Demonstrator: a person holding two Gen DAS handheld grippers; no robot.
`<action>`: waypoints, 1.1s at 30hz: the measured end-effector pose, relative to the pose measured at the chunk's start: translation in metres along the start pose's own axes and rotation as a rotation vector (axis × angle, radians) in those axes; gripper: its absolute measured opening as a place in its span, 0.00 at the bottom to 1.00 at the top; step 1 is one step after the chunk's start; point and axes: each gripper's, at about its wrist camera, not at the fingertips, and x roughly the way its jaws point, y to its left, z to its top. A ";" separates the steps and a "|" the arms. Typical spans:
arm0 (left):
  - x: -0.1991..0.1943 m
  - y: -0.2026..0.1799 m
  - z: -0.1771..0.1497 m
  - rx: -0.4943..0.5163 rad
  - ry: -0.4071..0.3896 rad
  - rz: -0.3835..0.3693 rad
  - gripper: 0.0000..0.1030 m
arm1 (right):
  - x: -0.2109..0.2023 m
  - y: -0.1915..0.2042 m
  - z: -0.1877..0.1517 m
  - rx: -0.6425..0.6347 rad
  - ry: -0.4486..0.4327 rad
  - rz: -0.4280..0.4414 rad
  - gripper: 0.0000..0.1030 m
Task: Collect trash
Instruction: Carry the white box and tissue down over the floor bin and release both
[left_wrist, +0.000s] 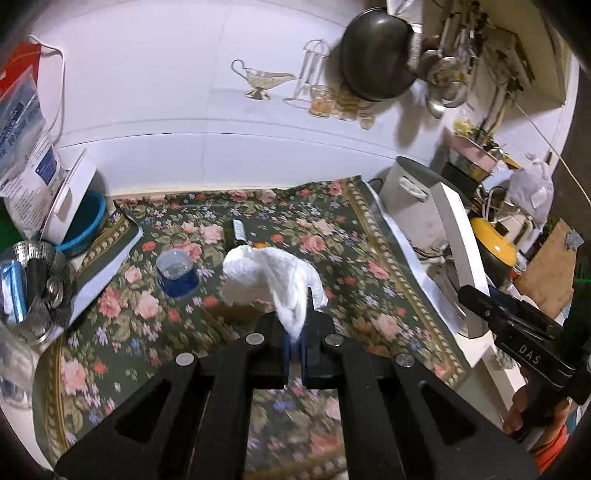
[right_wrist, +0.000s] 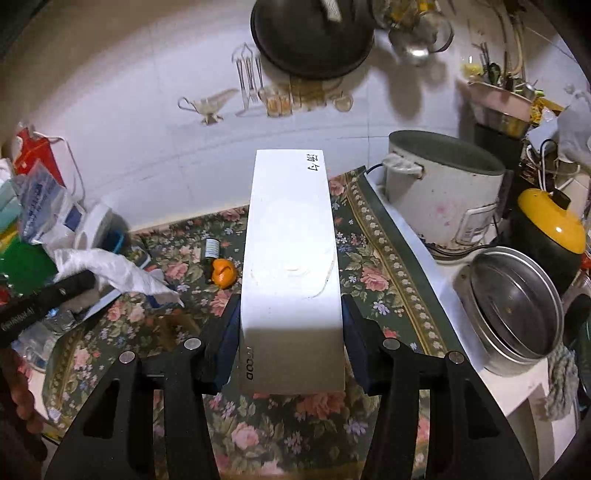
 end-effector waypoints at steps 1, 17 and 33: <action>-0.006 -0.007 -0.006 0.000 0.000 0.002 0.02 | -0.007 -0.001 -0.002 0.000 -0.006 0.001 0.47; -0.066 -0.156 -0.145 -0.089 -0.023 0.116 0.02 | -0.100 -0.067 -0.081 -0.113 0.023 0.171 0.47; -0.039 -0.200 -0.281 -0.216 0.181 0.162 0.02 | -0.127 -0.110 -0.163 -0.181 0.194 0.229 0.47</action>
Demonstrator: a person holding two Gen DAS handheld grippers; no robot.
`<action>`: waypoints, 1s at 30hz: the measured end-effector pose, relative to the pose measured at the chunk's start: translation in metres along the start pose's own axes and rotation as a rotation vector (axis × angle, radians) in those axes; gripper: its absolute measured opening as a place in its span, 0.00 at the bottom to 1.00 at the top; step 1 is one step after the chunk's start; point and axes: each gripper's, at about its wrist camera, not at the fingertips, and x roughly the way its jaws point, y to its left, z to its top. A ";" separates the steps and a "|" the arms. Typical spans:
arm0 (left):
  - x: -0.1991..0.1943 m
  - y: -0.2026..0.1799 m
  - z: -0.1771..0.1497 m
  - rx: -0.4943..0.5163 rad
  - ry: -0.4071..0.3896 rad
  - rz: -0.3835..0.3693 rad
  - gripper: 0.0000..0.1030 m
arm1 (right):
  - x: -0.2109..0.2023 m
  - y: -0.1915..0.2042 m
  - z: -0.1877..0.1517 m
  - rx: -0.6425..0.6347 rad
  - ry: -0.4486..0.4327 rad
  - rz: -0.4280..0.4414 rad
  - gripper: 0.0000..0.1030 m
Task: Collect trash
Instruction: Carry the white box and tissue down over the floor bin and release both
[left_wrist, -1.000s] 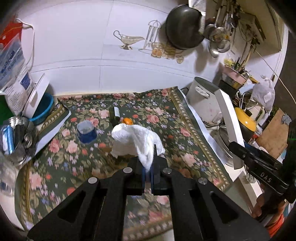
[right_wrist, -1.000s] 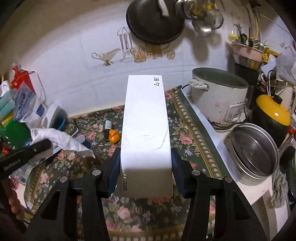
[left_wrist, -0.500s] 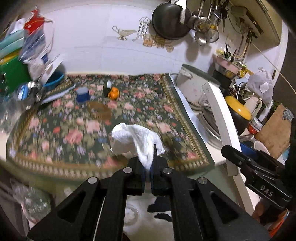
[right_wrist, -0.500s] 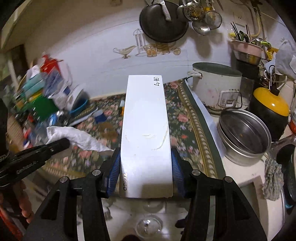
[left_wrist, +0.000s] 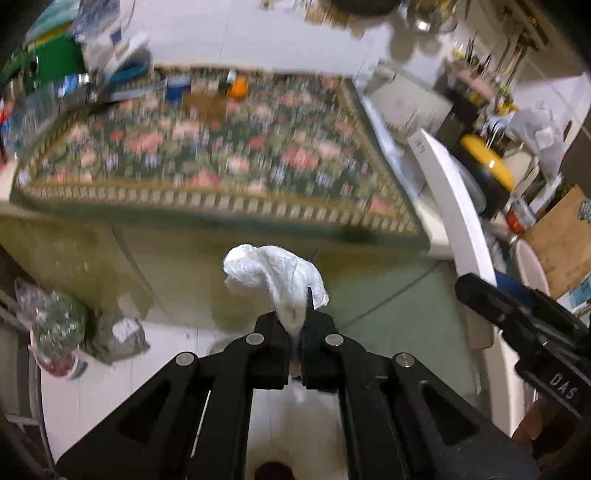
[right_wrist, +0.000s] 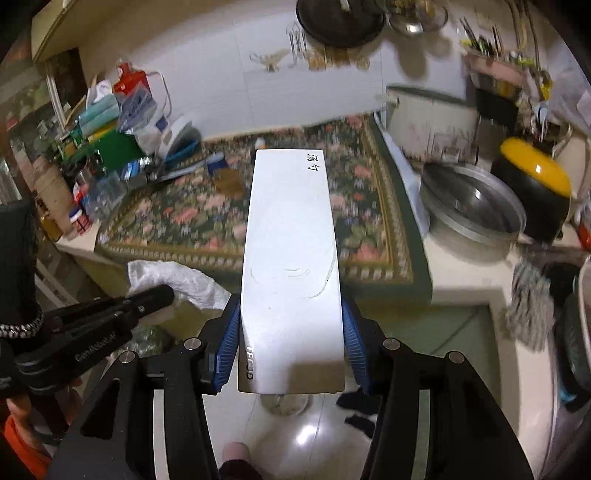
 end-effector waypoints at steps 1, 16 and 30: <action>0.010 0.005 -0.008 -0.001 0.025 0.007 0.02 | 0.005 0.000 -0.007 0.007 0.013 0.001 0.47; 0.223 0.116 -0.139 0.001 0.314 -0.027 0.02 | 0.177 0.005 -0.151 0.188 0.233 -0.061 0.47; 0.399 0.188 -0.227 -0.068 0.459 -0.037 0.02 | 0.336 -0.005 -0.282 0.170 0.440 -0.046 0.47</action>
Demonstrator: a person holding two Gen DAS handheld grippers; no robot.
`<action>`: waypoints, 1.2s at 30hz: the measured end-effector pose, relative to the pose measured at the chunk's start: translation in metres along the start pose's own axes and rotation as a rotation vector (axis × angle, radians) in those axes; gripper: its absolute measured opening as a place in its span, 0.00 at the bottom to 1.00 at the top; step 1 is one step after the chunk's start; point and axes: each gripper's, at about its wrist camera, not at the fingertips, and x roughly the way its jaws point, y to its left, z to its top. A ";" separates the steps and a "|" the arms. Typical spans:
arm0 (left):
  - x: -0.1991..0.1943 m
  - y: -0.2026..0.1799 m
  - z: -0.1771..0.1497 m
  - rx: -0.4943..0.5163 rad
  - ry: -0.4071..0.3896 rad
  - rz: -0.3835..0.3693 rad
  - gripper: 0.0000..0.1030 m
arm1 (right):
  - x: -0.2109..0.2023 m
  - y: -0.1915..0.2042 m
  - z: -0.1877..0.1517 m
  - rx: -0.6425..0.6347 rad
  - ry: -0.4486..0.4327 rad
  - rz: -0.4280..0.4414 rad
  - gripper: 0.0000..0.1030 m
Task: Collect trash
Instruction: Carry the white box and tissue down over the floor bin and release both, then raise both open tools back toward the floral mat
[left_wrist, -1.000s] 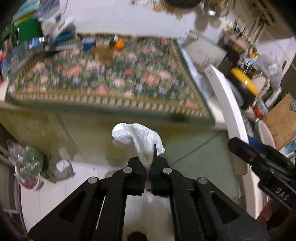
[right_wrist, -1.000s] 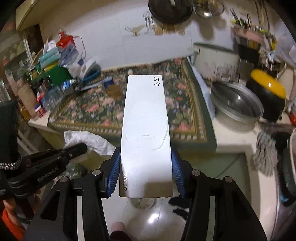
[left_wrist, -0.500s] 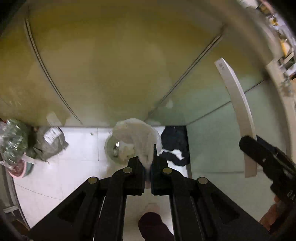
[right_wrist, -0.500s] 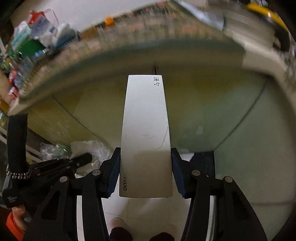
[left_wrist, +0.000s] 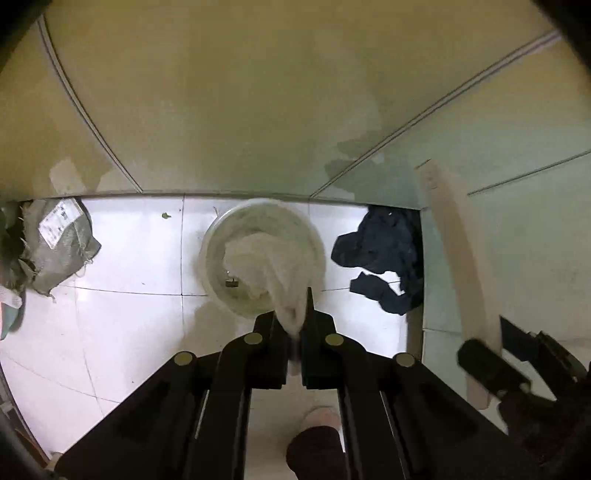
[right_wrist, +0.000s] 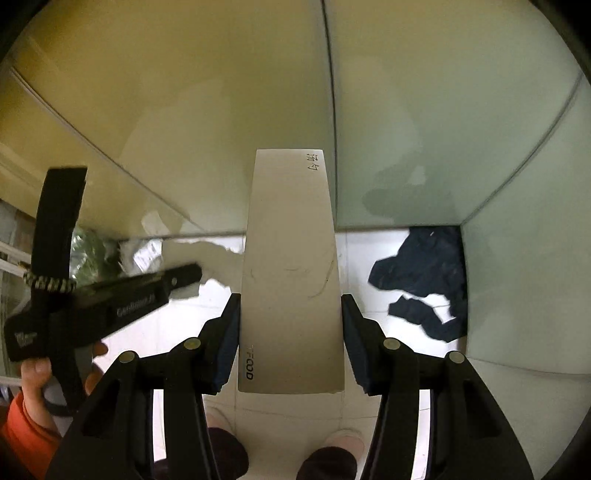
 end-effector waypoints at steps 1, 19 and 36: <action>0.008 0.004 0.001 -0.004 0.010 0.000 0.02 | 0.010 0.000 -0.002 0.001 0.011 0.002 0.47; -0.077 0.001 -0.002 -0.010 -0.015 0.075 0.32 | 0.012 0.008 0.017 -0.030 0.067 -0.008 0.48; -0.466 -0.107 0.014 0.224 -0.373 0.055 0.32 | -0.322 0.088 0.078 0.004 -0.275 0.003 0.47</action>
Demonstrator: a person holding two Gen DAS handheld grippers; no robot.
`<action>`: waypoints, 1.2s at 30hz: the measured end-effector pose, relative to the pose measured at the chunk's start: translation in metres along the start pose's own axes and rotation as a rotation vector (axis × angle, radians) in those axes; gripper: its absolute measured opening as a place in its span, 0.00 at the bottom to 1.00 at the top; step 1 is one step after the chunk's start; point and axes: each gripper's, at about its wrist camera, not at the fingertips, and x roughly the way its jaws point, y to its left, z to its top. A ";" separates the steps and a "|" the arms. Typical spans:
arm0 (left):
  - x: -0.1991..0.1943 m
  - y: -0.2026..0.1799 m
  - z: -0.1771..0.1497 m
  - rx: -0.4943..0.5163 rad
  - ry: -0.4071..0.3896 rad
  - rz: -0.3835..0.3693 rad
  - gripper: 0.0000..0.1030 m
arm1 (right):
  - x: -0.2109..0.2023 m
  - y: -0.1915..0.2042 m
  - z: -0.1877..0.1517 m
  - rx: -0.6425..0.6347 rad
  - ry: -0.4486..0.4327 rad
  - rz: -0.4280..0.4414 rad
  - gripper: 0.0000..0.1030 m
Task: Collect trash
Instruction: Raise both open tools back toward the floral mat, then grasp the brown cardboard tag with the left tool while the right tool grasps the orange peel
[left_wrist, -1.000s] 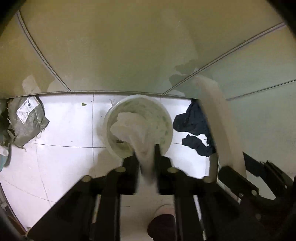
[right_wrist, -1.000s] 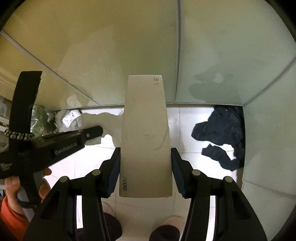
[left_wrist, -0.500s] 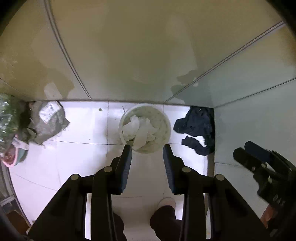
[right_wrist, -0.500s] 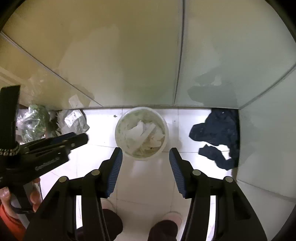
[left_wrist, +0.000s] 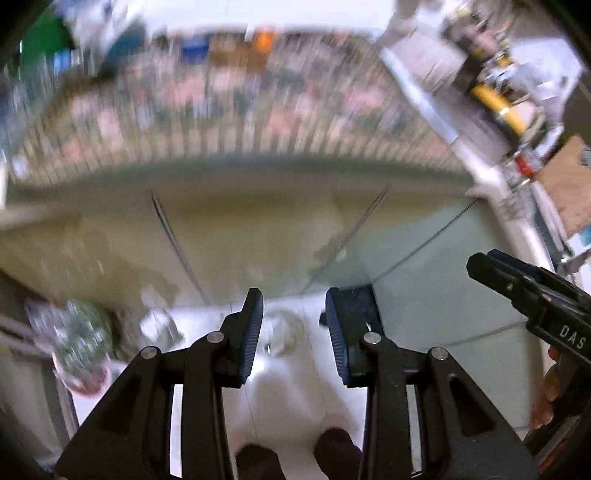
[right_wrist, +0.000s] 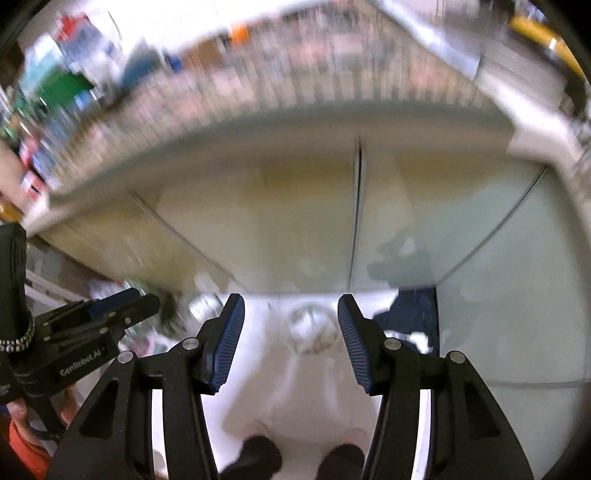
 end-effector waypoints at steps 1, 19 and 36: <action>-0.024 -0.003 0.010 0.017 -0.041 -0.008 0.32 | -0.024 0.008 0.008 0.003 -0.044 -0.002 0.47; -0.171 0.016 0.110 0.014 -0.410 0.043 0.82 | -0.181 0.058 0.077 0.056 -0.474 -0.060 0.73; -0.023 0.022 0.234 -0.307 -0.292 0.242 0.82 | -0.081 -0.010 0.230 -0.166 -0.320 0.108 0.73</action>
